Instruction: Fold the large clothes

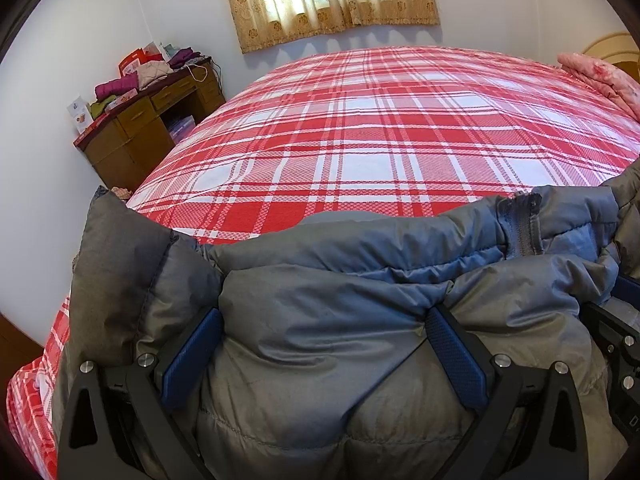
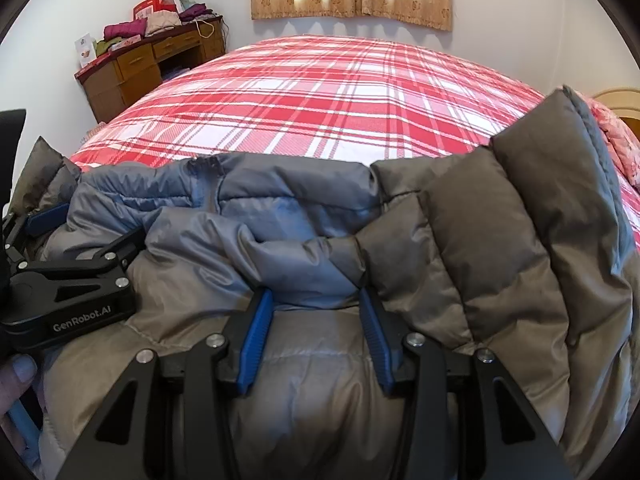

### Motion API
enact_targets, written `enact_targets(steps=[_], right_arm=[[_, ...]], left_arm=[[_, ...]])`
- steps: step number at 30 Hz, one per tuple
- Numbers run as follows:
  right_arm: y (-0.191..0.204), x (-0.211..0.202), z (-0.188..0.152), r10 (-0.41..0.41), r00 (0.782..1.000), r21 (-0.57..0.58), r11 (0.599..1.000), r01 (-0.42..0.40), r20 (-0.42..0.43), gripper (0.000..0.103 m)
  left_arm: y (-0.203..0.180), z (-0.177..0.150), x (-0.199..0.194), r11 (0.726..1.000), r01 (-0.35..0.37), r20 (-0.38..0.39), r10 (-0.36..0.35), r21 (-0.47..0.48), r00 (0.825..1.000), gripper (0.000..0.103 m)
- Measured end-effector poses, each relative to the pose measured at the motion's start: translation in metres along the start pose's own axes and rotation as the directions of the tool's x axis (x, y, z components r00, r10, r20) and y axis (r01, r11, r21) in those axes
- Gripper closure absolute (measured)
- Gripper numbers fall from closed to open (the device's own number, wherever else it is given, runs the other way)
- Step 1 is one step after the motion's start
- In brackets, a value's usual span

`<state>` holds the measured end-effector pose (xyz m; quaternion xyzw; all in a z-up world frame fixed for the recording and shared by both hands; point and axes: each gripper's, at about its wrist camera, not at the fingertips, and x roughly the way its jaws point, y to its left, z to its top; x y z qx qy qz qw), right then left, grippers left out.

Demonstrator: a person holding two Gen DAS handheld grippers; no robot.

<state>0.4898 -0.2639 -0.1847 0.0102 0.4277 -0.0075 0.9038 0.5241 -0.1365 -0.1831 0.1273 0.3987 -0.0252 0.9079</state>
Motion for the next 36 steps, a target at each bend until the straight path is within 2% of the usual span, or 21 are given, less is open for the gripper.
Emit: enact_targets(steps=[4,6,8,10,12,15,16,19,26,33,36], right_arm=[[0.005,-0.003,0.006,-0.023,0.999,-0.036,0.999,0.022,-0.042,0.054],[0.002,-0.015,0.01,-0.015,0.998,-0.005,1.0,0.014,-0.061,0.052],[0.004,-0.041,0.011,-0.005,1.0,0.051,0.999,0.005,0.009,0.051],[0.019,-0.054,0.012,0.0,0.999,0.037,0.999,-0.002,0.052,0.046],[0.035,-0.05,0.01,0.006,0.999,0.005,1.0,-0.006,0.041,0.042],[0.05,-0.025,-0.003,-0.025,1.0,-0.037,0.999,0.024,-0.014,0.042],[0.05,-0.017,-0.009,-0.03,0.999,-0.043,0.999,0.03,-0.011,0.042],[0.045,-0.015,-0.013,-0.026,1.0,-0.029,0.999,0.026,0.006,0.042],[0.047,-0.01,-0.014,-0.034,0.999,-0.034,0.999,0.035,0.011,0.04],[0.051,-0.007,-0.013,-0.061,0.998,-0.05,0.997,0.062,0.008,0.039],[0.053,-0.012,-0.013,-0.067,0.998,-0.071,0.995,0.066,-0.011,0.039]], left_arm=[[0.011,0.008,-0.016,0.999,0.038,-0.068,-0.038,-0.009,0.997,0.001],[0.027,0.007,-0.048,0.998,0.055,-0.011,-0.056,-0.041,0.998,0.001],[0.042,0.002,-0.079,0.998,0.04,0.072,-0.037,-0.043,0.997,0.001],[0.053,-0.006,-0.091,0.999,-0.008,0.109,0.013,-0.044,0.994,0.001],[0.057,-0.014,-0.086,0.998,-0.033,0.11,0.039,-0.056,0.993,0.001],[0.054,-0.029,-0.057,0.996,-0.065,0.034,0.068,-0.062,0.997,0.001],[0.051,-0.035,-0.051,0.996,-0.069,0.041,0.071,-0.056,0.997,0.001],[0.05,-0.042,-0.048,0.996,-0.056,0.087,0.062,-0.069,0.994,0.001],[0.057,-0.045,-0.032,0.993,-0.006,0.047,0.011,-0.114,0.999,0.001],[0.047,-0.043,-0.031,0.995,-0.04,0.04,0.044,-0.092,0.998,0.001],[0.051,-0.043,-0.039,0.996,-0.057,-0.003,0.056,-0.072,0.998,0.001]])
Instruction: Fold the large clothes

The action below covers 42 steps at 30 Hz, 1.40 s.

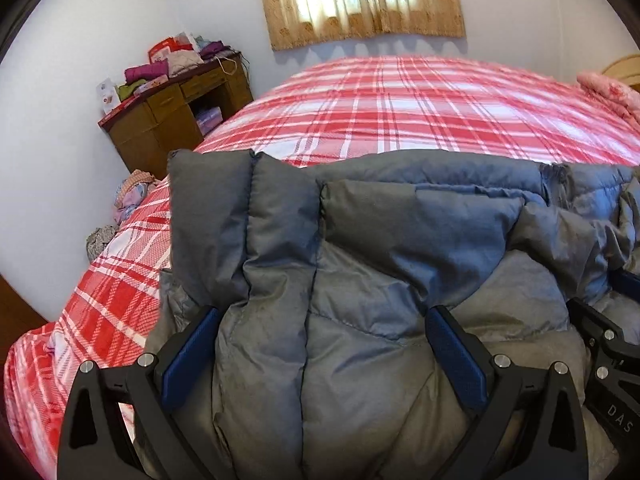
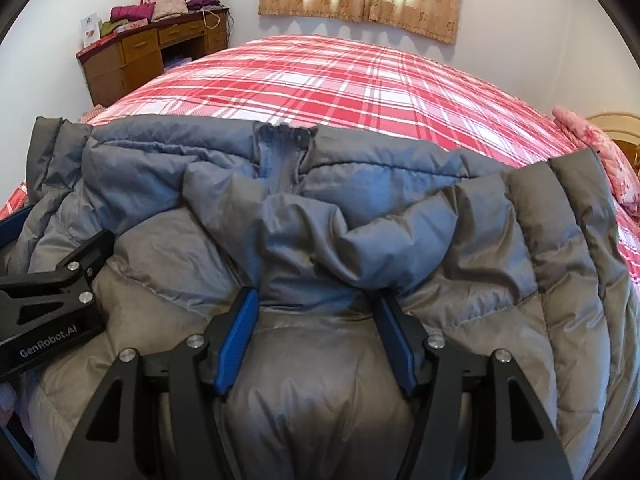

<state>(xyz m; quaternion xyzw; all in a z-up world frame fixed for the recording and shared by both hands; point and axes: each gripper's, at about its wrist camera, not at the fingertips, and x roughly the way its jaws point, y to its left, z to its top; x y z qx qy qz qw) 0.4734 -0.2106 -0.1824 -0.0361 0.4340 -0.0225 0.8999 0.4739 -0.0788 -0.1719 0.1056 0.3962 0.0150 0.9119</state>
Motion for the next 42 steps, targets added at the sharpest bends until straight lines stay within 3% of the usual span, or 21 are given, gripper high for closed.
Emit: enact_targets(steps=[2,3,5,6,9,11,14,19,21,25,28,29,32,35,39,42], right_arm=[[-0.006,-0.025,-0.009,0.003,1.0,0.014,1.0,-0.003,0.008,0.037],[-0.009,-0.042,-0.017,0.003,0.999,0.022,1.0,-0.004,0.034,0.03],[-0.01,-0.072,-0.042,-0.021,0.996,0.019,1.0,0.02,0.086,0.019],[-0.01,-0.077,-0.05,-0.027,0.995,0.018,1.0,0.025,0.092,0.018],[0.0,-0.074,-0.075,-0.054,0.995,-0.011,0.998,0.055,0.088,0.017],[0.011,-0.067,-0.082,-0.102,0.988,-0.052,0.993,0.109,0.119,0.016],[0.015,-0.061,-0.079,-0.123,0.988,-0.074,0.989,0.13,0.097,0.016],[0.008,-0.082,-0.079,-0.11,0.99,-0.074,0.991,0.116,0.084,0.018],[0.009,-0.104,-0.089,-0.113,0.984,-0.085,0.988,0.126,0.138,0.017],[0.012,-0.087,-0.111,-0.107,0.989,-0.091,0.989,0.117,0.106,0.017],[0.015,-0.081,-0.109,-0.127,0.987,-0.088,0.987,0.136,0.101,0.017],[0.015,-0.08,-0.109,-0.127,0.987,-0.085,0.987,0.135,0.095,0.016],[0.013,-0.079,-0.104,-0.128,0.987,-0.09,0.987,0.137,0.098,0.016],[0.017,-0.083,-0.108,-0.131,0.986,-0.09,0.986,0.14,0.1,0.017],[0.033,-0.095,-0.118,-0.137,0.984,-0.105,0.983,0.149,0.111,0.024],[0.054,-0.103,-0.123,-0.087,0.99,-0.114,0.988,0.1,0.114,0.024]], left_arm=[[0.015,-0.007,-0.026,0.999,-0.002,0.029,0.004,-0.051,1.0,0.001],[0.03,-0.018,-0.054,0.996,0.017,0.086,-0.01,-0.085,0.996,0.001],[0.049,-0.043,-0.088,0.993,-0.015,0.158,0.034,-0.117,0.987,0.001],[0.055,-0.054,-0.095,0.992,-0.025,0.163,0.045,-0.124,0.986,0.001],[0.072,-0.088,-0.089,0.986,-0.041,0.087,0.055,-0.159,0.995,0.001],[0.079,-0.103,-0.07,0.979,-0.023,-0.004,0.023,-0.203,1.0,0.001],[0.089,-0.112,-0.068,0.955,0.041,-0.006,-0.045,-0.292,0.999,0.001],[0.091,-0.116,-0.063,0.932,0.125,-0.009,-0.136,-0.341,0.991,0.001],[0.088,-0.119,-0.066,0.926,0.175,0.022,-0.178,-0.335,0.984,0.006],[0.073,-0.114,-0.066,0.923,0.252,0.056,-0.246,-0.292,0.968,0.03],[0.072,-0.11,-0.066,0.891,0.352,0.069,-0.347,-0.288,0.935,0.078],[0.072,-0.109,-0.067,0.885,0.366,0.075,-0.36,-0.288,0.93,0.085],[0.076,-0.111,-0.075,0.886,0.362,0.093,-0.35,-0.291,0.932,0.095],[0.091,-0.114,-0.09,0.873,0.372,0.13,-0.349,-0.316,0.928,0.096],[0.103,-0.122,-0.111,0.877,0.371,0.149,-0.341,-0.304,0.928,0.097],[0.127,-0.132,-0.127,0.875,0.358,0.162,-0.321,-0.327,0.933,0.097]])
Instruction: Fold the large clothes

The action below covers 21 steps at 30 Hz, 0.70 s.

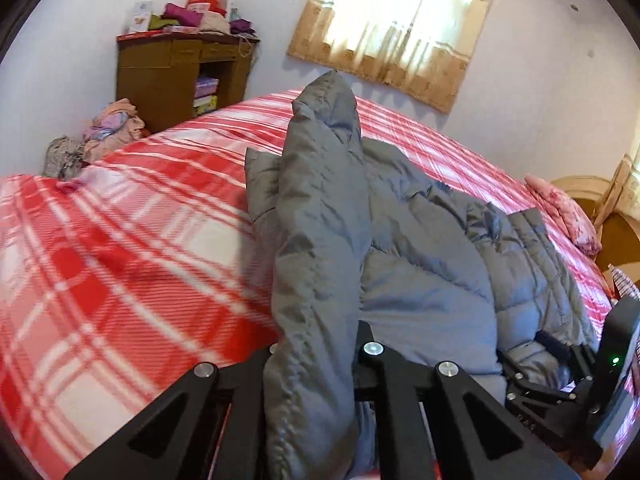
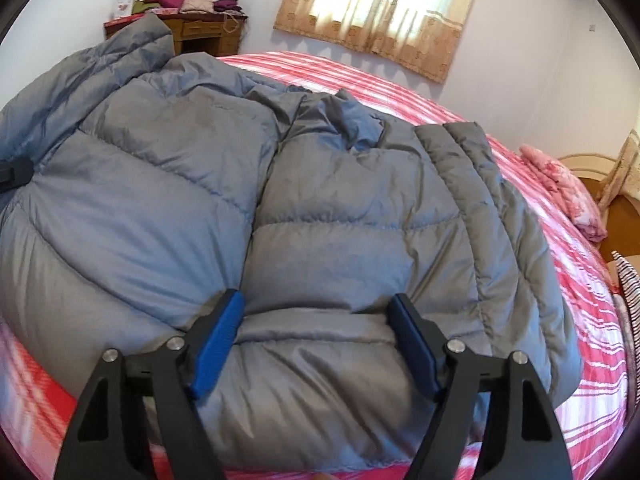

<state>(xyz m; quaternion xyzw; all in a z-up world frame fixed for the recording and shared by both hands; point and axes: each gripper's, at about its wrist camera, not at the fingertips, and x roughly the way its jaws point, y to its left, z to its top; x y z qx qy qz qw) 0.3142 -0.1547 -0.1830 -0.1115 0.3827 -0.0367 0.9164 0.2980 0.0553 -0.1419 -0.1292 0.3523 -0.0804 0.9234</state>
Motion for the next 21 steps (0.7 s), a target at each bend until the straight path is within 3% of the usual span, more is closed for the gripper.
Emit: enact_targets(steps=[3,5,8,10,12,16,21], right_arm=[[0.018,-0.007,0.003,0.078,0.997,-0.034,0.996,-0.078,0.013,0.024],[0.02,-0.019,0.01,0.209,0.978,-0.033,0.977,-0.209,0.012,0.026],[-0.001,-0.052,0.02,0.276,0.955,-0.002,0.961,-0.277,0.106,0.025],[-0.025,-0.07,0.027,0.259,0.949,0.023,0.963,-0.267,0.18,0.014],[-0.056,-0.073,0.032,0.186,0.958,0.068,0.976,-0.205,0.22,0.0],[-0.13,-0.043,0.029,0.004,0.985,0.193,0.98,-0.038,0.171,0.001],[-0.188,-0.017,0.004,-0.082,0.994,0.292,0.955,0.057,0.075,0.001]], left_arm=[[0.024,0.006,-0.024,0.999,-0.037,0.017,0.037,-0.022,0.999,0.097],[0.035,0.014,-0.04,0.997,-0.072,0.042,0.073,-0.027,0.996,0.097],[0.043,0.032,-0.063,0.993,-0.116,0.095,0.117,-0.017,0.988,0.097],[0.033,0.047,-0.081,0.989,-0.144,0.146,0.14,0.018,0.979,0.097],[0.014,0.059,-0.094,0.986,-0.152,0.197,0.136,0.065,0.971,0.097],[-0.052,0.076,-0.101,0.978,-0.109,0.245,0.063,0.18,0.967,0.097],[-0.15,0.066,-0.074,0.93,-0.051,0.22,-0.032,0.365,0.975,0.097]])
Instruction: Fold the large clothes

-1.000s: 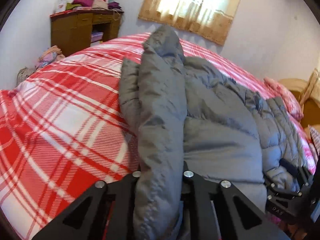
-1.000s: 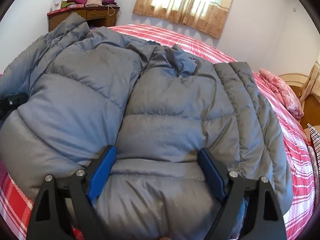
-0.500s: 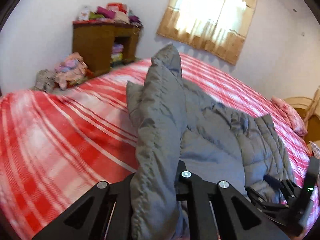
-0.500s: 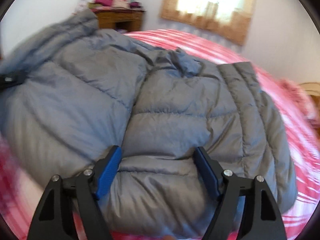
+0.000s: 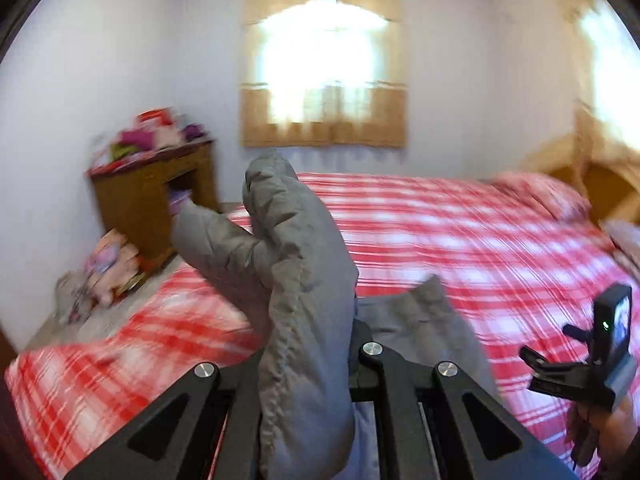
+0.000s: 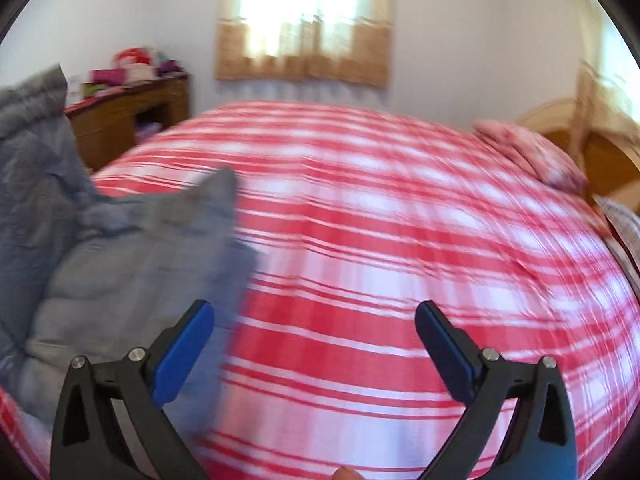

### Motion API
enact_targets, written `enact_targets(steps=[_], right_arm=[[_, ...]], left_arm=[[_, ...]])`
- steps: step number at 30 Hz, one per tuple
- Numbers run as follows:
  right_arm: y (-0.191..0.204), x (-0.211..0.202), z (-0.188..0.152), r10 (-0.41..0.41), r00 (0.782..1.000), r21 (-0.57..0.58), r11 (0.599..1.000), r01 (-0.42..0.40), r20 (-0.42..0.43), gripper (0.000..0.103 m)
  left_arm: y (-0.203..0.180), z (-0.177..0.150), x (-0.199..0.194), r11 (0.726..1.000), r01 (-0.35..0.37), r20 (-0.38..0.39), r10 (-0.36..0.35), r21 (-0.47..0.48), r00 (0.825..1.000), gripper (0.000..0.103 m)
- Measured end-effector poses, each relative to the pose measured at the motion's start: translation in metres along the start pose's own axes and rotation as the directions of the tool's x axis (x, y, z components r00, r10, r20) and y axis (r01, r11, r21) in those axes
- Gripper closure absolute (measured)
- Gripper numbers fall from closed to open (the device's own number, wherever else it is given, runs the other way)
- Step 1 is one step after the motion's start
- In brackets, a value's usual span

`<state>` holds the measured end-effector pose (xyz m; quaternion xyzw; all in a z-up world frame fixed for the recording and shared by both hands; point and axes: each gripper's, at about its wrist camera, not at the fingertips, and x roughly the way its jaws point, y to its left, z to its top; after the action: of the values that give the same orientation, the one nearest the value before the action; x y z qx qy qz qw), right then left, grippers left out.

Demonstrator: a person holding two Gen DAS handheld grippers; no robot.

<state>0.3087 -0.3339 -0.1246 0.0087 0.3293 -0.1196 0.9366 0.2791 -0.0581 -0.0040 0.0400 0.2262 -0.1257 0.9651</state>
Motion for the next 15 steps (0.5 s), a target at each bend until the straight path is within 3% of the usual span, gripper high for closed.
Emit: enact_targets(steps=[4,8,11,15], right_arm=[[-0.038,0.007,-0.015,-0.018,0.999,0.058,0.998,0.021,-0.044,0.001],[-0.06,0.008,-0.034,-0.024,0.997,0.097,0.995,0.031,-0.076,0.001],[-0.072,0.009,-0.044,-0.012,0.995,0.124,0.992,0.024,-0.1,0.001],[-0.077,0.014,-0.048,-0.004,0.993,0.132,0.991,0.02,-0.116,0.001]], left_arm=[[-0.082,-0.018,0.043,0.985,0.042,-0.042,-0.036,0.168,0.998,0.097],[-0.15,-0.06,0.085,0.94,0.072,-0.132,-0.029,0.334,0.991,0.097],[-0.191,-0.093,0.1,0.861,0.081,-0.147,-0.007,0.502,0.989,0.095],[-0.212,-0.097,0.087,0.792,0.057,-0.115,0.017,0.607,0.993,0.087]])
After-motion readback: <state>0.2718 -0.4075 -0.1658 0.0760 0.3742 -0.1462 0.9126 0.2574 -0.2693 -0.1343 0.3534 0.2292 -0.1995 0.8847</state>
